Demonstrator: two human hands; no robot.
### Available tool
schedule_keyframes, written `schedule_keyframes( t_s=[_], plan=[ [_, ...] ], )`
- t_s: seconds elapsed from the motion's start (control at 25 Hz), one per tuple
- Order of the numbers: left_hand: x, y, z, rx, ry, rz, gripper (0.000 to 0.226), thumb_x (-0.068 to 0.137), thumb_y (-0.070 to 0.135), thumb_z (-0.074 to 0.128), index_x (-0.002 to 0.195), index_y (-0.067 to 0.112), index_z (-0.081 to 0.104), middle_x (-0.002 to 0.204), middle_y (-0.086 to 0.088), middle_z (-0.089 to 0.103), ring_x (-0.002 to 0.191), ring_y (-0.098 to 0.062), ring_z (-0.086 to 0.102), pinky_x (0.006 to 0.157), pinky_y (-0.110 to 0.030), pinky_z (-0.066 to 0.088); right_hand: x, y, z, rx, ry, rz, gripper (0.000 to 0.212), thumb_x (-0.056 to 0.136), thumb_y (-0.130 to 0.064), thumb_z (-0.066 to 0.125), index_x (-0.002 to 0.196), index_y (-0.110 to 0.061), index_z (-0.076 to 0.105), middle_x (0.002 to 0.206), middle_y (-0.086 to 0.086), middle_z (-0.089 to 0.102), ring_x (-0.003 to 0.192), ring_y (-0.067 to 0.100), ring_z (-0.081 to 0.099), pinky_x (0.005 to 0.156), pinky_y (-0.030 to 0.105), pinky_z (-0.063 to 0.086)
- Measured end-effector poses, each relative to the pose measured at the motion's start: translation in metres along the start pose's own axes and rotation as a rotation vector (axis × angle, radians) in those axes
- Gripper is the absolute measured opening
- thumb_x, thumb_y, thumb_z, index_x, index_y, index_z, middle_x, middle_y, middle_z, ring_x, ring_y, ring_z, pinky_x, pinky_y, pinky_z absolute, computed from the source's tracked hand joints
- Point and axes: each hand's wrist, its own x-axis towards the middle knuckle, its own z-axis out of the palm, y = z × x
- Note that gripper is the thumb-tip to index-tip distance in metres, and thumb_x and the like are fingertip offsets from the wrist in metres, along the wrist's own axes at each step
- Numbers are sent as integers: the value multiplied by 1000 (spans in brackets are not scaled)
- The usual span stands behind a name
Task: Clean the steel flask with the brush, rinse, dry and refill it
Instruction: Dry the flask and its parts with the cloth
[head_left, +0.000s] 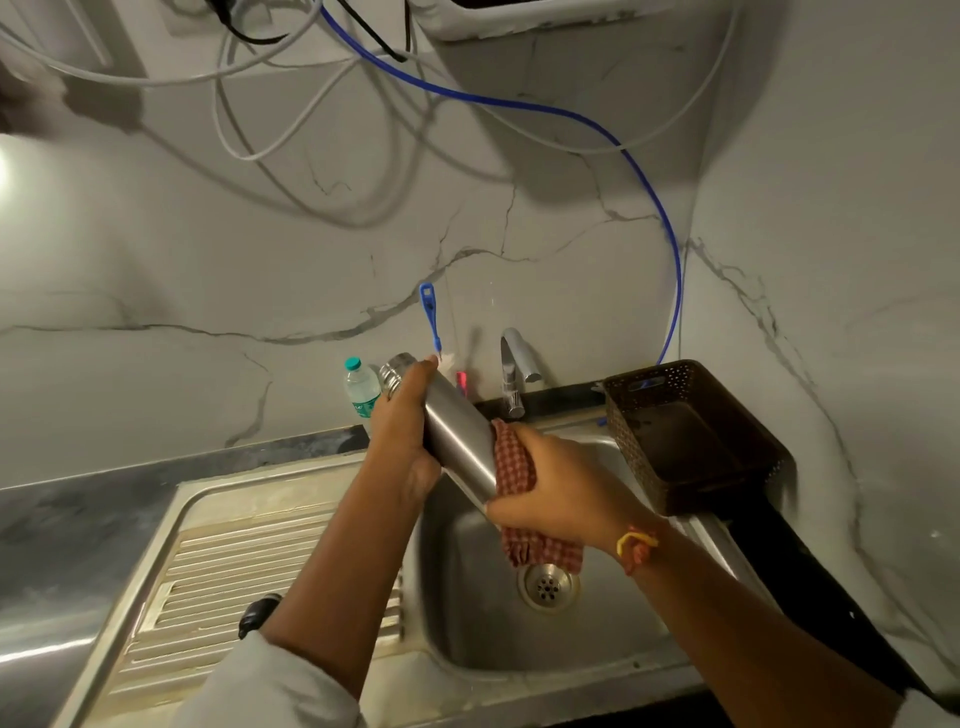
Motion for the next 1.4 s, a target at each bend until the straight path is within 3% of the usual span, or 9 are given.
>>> schedule_keyframes(
  t_s=[0.2,0.28,0.4,0.6,0.96,1.04,1.16,1.24,1.4],
  plan=[
    [-10,-16,-11,-250,-343,-37,43,81,49,73,104,13,72,95,-9,70,83,-23,68,96,-45,50,7,23,-20,1045,-528,238,51,85,-24,72,129,-5,56,115,18,66,100,30,66,91,43,54],
    [-8,-20,-13,-293,-445,-36,43,80,53,71,98,15,74,96,-7,68,86,-22,64,98,-44,46,4,28,-18,1159,-600,239,60,82,-24,74,133,-1,53,123,28,61,111,40,60,101,50,47],
    [-8,-15,-17,-102,-361,7,49,82,51,70,115,15,69,107,-11,69,92,-25,68,85,-44,57,7,23,-17,906,-466,144,53,82,-19,75,131,-8,55,124,28,61,110,39,62,100,52,51],
    [-2,6,-33,520,-150,125,49,90,46,71,132,27,53,124,-15,59,106,-32,67,84,-47,63,9,15,-18,-84,-69,-88,73,70,-40,81,132,-25,45,108,-7,59,90,9,63,81,31,59],
    [-19,-38,-21,268,55,181,18,97,36,65,109,25,55,104,-8,71,83,-22,76,70,-43,65,21,25,30,-645,470,-287,68,92,-63,39,139,-14,50,132,9,59,121,26,56,99,40,50],
    [-21,-49,-23,327,71,317,9,97,30,65,101,25,58,91,3,72,74,-14,75,74,-50,65,26,18,17,-451,405,-258,55,99,-60,31,125,-21,60,116,0,66,106,16,62,87,30,52],
    [-23,-52,-28,384,10,469,11,96,25,65,86,25,61,77,13,69,79,-21,69,83,-53,61,43,16,-26,48,-137,73,52,100,-61,33,106,-23,68,95,0,72,87,14,69,80,29,51],
    [-23,-47,-27,310,-29,424,14,92,32,64,78,30,65,78,9,66,86,-26,63,88,-55,56,46,16,-46,394,-473,228,52,96,-61,44,113,-19,69,103,7,73,90,18,71,86,31,54],
    [-21,-44,-23,68,12,152,11,93,33,64,84,30,70,95,-11,68,95,-30,63,100,-58,51,38,41,-33,930,-641,335,63,96,-56,46,137,-9,57,116,8,69,99,15,68,93,29,52]
  ],
)
